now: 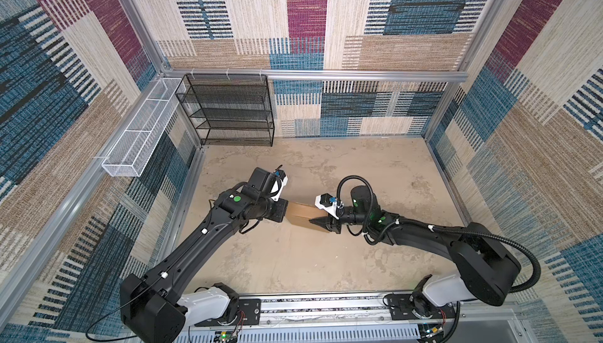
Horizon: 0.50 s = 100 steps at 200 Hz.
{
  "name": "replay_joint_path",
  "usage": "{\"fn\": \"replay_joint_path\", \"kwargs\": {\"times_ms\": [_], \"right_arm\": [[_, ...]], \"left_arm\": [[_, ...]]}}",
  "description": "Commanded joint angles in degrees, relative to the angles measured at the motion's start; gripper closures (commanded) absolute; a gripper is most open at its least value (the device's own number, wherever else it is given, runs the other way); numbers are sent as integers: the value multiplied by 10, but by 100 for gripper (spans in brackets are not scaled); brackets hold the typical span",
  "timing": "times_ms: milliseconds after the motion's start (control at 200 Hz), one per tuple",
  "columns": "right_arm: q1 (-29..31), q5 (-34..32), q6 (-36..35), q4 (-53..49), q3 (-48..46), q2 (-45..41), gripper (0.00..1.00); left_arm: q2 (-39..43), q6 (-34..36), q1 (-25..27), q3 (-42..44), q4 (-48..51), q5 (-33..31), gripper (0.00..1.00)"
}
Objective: Fold the paper box
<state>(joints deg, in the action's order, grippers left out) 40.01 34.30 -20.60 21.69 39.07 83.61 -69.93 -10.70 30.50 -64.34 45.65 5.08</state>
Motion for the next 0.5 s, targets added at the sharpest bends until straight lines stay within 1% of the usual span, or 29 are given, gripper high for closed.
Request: {"fn": "replay_joint_path", "kwargs": {"times_ms": [0,416,496], "right_arm": [[1,14,1,27,4,0,65],[1,12,10,33,-7,-2,64],[1,12,13,37,-10,-2,62]], "left_arm": [[5,-17,1,5,-24,-3,94],[18,-36,2,31,-51,-12,95],[19,-38,2,33,-53,-14,95]]}}
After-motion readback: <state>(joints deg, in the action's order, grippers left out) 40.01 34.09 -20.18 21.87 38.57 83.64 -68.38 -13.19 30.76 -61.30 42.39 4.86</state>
